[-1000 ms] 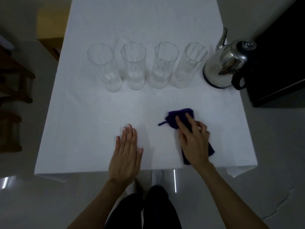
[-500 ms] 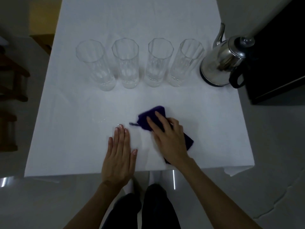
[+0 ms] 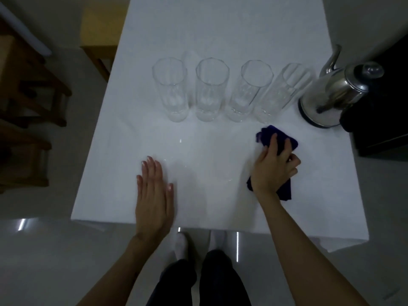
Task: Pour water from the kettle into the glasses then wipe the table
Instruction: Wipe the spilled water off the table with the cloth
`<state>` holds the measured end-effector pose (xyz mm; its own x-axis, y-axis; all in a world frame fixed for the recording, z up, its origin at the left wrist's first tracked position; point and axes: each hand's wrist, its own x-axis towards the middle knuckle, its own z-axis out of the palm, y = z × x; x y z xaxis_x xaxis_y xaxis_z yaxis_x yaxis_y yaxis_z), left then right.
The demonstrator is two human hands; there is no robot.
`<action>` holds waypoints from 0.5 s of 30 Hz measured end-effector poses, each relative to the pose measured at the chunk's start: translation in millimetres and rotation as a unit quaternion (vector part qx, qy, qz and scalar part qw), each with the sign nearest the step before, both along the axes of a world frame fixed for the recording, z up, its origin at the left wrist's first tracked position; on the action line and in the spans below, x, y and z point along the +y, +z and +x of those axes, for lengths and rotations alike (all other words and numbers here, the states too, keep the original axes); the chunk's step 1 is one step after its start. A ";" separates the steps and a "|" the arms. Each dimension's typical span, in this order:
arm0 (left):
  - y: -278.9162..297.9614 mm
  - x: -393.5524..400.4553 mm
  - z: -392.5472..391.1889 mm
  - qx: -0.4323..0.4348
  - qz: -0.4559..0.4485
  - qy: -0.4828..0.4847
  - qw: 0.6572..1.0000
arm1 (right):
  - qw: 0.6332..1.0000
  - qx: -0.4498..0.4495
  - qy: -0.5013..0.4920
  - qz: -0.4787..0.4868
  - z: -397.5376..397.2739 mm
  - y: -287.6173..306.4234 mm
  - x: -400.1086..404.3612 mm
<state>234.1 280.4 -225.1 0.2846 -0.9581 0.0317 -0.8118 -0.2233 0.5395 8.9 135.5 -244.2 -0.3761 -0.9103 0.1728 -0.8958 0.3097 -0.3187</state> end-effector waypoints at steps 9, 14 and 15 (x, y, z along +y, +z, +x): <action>-14.6 -5.1 85.5 -0.080 0.073 0.109 0.988 | 0.963 0.023 0.269 -0.002 86.7 1.3 16.4; -20.1 -2.6 86.7 -0.093 0.072 0.110 0.987 | 0.937 -0.027 0.347 -0.030 81.0 4.4 15.5; -20.5 -2.5 87.1 -0.091 0.073 0.111 0.987 | 0.938 -0.063 0.337 -0.045 80.0 7.6 14.2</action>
<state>321.2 277.9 -245.7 0.4908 -0.8707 -0.0323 -0.8145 -0.4716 0.3379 89.0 149.7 -236.6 0.2572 -0.9323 0.2541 -0.8318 -0.3475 -0.4328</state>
